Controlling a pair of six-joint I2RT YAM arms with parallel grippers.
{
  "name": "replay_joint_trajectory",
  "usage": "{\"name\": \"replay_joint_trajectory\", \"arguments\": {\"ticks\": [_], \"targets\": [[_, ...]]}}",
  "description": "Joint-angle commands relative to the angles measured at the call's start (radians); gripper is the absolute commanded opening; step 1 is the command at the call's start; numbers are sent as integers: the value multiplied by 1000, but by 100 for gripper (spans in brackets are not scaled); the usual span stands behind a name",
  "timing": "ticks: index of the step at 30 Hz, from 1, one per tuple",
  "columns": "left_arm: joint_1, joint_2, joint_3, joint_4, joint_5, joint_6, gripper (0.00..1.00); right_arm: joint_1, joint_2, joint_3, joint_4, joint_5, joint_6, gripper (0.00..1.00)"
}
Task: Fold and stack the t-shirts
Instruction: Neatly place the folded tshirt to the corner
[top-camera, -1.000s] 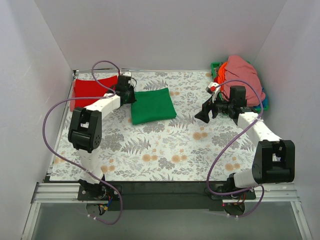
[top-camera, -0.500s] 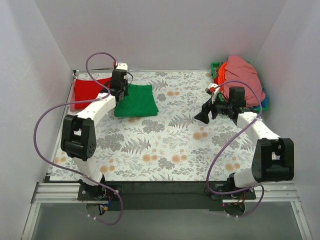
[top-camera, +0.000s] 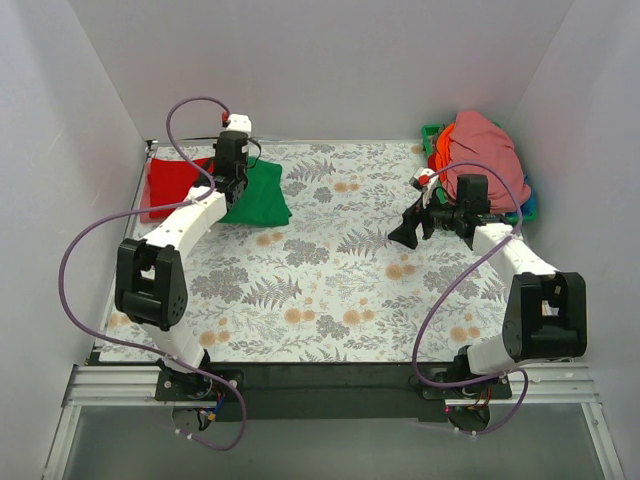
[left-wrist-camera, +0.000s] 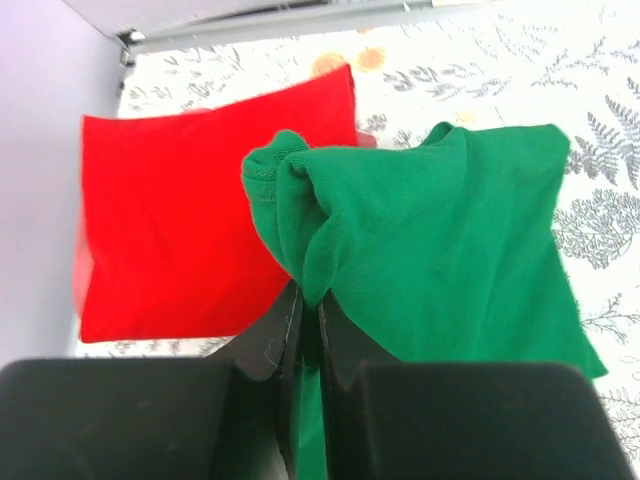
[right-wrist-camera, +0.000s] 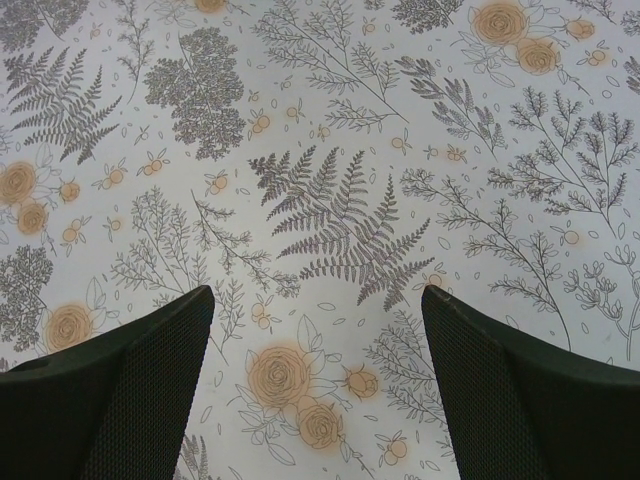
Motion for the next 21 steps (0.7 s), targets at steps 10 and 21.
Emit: {"name": "replay_joint_trajectory", "arguments": {"ticks": [10,21], "targets": [[-23,-141,52,121,-66,147,0,-6,22,7,28,-41,-1,90],[-50,-184,58,173,-100,205,0,-5,32,8,26,-46,-2,90]]}}
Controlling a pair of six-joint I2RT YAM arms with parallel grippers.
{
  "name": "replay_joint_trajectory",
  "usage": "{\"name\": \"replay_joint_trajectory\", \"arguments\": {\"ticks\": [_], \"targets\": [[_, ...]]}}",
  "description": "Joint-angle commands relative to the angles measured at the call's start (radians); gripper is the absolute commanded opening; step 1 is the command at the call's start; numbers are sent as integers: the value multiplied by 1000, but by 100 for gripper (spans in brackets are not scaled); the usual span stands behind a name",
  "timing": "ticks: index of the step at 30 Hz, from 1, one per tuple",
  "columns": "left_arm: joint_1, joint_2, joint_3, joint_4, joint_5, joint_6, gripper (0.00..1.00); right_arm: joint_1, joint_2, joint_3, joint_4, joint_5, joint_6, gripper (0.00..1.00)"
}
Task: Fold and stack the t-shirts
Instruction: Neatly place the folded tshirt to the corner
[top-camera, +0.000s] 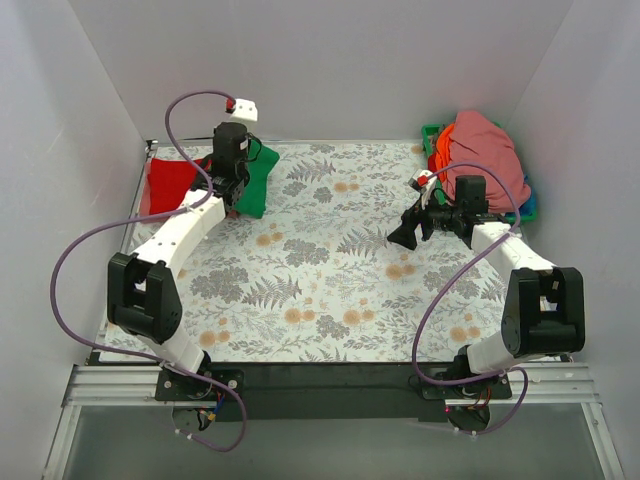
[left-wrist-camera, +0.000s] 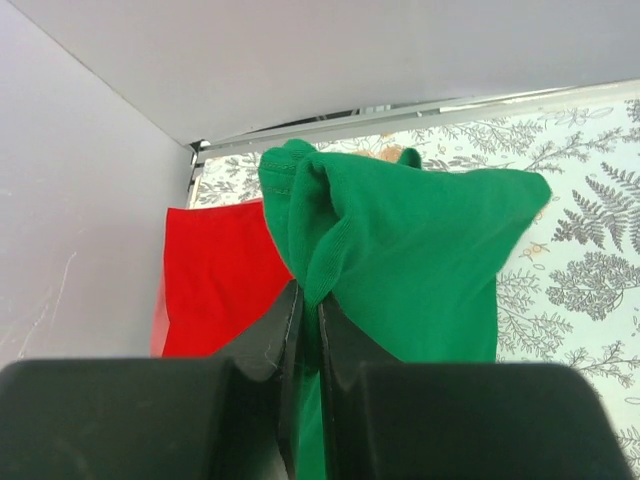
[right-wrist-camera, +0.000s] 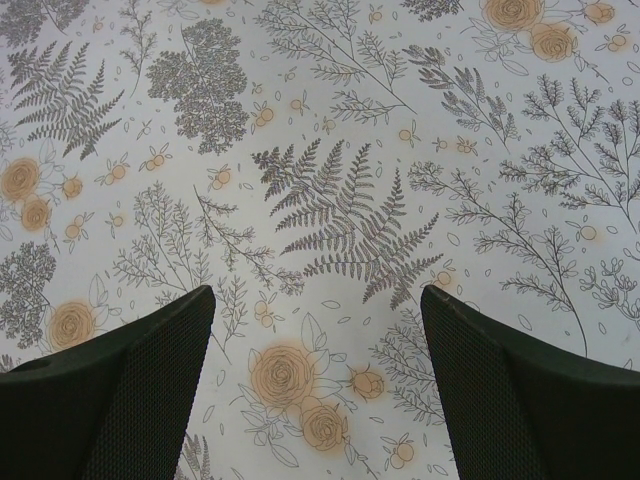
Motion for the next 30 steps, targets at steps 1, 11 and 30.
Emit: {"name": "replay_joint_trajectory", "arguments": {"ticks": [1,11,30], "targets": [[-3,-94,47,68,-42,30,0,-5,3,8,26,-33,-4,89],[-3,-125,56,79,-54,37,0,-6,3,8,24,-33,-4,89],[-2,-109,102,123,-94,68,0,-6,2,8,21,-34,-4,89]]}}
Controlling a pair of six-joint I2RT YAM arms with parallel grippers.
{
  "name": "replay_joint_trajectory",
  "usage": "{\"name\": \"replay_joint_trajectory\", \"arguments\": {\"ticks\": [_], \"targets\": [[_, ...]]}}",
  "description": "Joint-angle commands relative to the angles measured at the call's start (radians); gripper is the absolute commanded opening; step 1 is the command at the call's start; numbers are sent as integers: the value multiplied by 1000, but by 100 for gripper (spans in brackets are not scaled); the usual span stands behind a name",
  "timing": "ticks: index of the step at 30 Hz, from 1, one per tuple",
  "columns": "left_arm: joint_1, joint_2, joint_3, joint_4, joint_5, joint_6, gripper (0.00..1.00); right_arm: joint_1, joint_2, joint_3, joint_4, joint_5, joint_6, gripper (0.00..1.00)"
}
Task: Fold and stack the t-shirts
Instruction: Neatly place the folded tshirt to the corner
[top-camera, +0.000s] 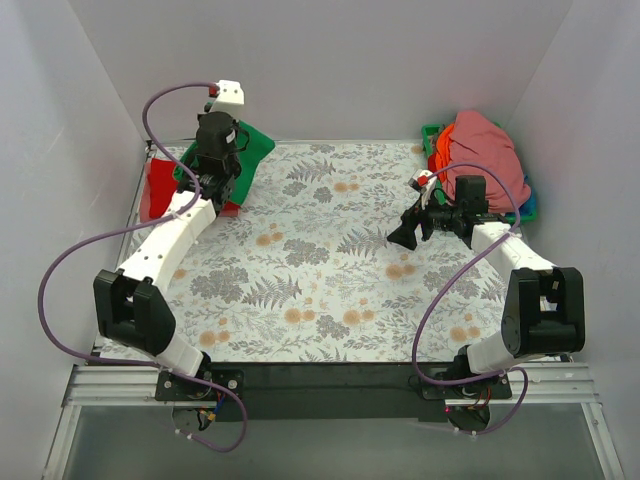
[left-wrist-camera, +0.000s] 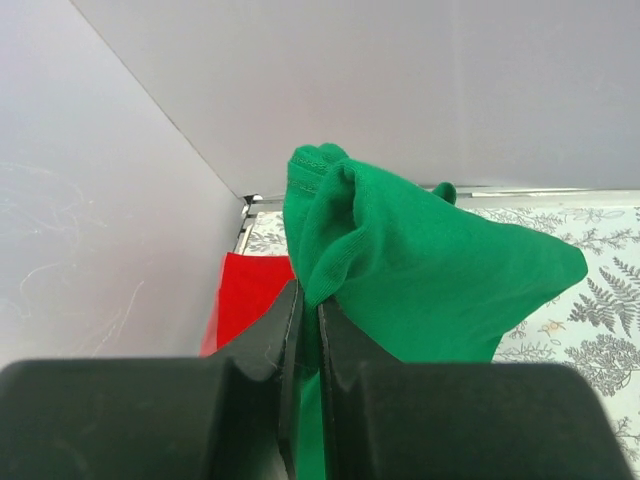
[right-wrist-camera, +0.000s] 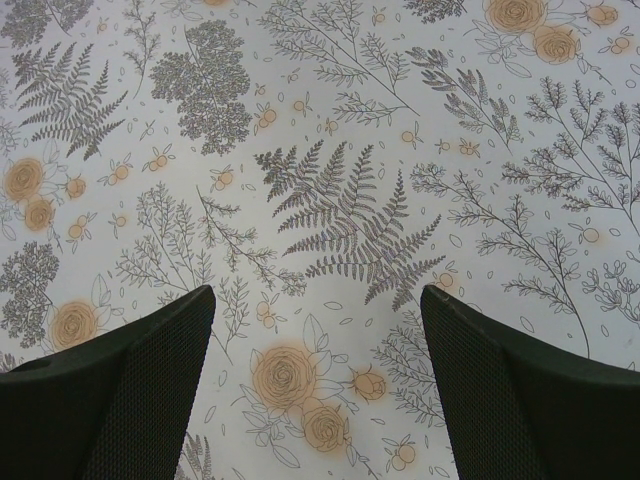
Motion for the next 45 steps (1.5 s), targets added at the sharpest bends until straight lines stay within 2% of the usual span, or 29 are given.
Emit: {"name": "replay_joint_trajectory", "arguments": {"ticks": [1,9,31,45], "targets": [[-1,-16,57,75,-41,22,0,-6,4,10,21,-28,-6,89],[27,48,85,81,-35,-2,0,-6,3,11,18,-29,-9,89],[212,163,89,61,70,-171,0,-8,1,16,3,-31,-23,89],[309,283,165,57,108,-225,0,-11,12,25,-17,-72,-23,89]]}}
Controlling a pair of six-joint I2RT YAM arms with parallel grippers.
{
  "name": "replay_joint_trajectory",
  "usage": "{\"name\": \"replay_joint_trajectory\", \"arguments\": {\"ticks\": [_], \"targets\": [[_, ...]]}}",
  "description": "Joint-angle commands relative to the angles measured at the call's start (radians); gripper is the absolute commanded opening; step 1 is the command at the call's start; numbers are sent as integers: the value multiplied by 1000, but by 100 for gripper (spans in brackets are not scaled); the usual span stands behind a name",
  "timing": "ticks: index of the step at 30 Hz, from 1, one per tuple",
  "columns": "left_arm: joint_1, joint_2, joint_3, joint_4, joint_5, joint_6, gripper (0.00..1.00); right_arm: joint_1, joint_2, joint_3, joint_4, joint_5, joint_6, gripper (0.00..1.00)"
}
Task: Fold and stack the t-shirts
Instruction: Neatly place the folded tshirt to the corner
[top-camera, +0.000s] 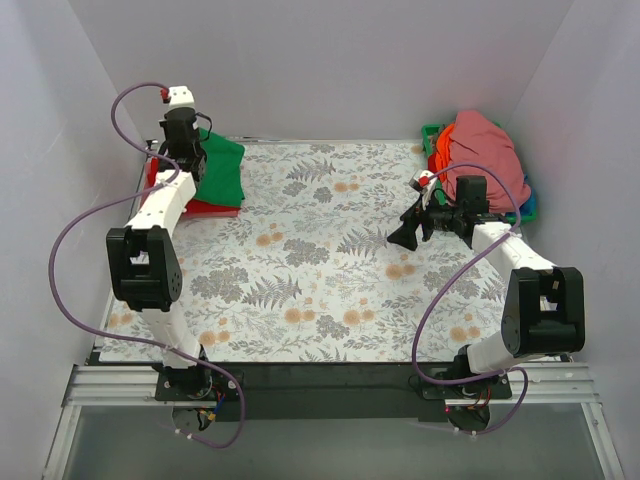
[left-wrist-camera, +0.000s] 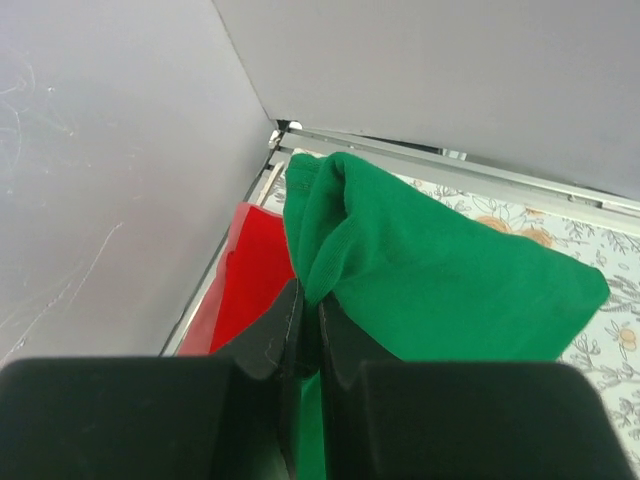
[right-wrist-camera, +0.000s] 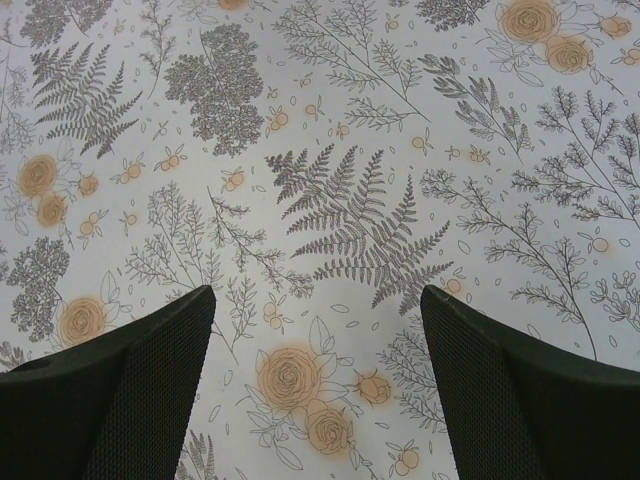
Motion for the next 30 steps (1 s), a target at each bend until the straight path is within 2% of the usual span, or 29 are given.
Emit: {"name": "replay_joint_trajectory", "arguments": {"ticks": [1,14,20,21,22,24,25,30], "targets": [[21,17,68,32,9,-22,0,-3,13,27,-14,-39,-7,89],[124,171,113,47,38,-78,0,-6,33,42,-57,-56,-39,90],[186,277,178,21,87,-143,0,-4,40,46,-71,-61,-50,89],[205,319,220,-8,104,-159,15,-6,43,48,-76,-58,-55,89],[216,341,220,-35,113,-177,35,-4,45,48,-79,-58,-58,89],[247,382,318,-135,125,-258,79,-6,48,51,-88,-56,-62,89],[253,392,342,-158,126,-274,84,-6,49,53,-92,-55,-72,90],[255,260,366,-206,138,-369,85,-6,48,57,-108,-49,-88,89]]}}
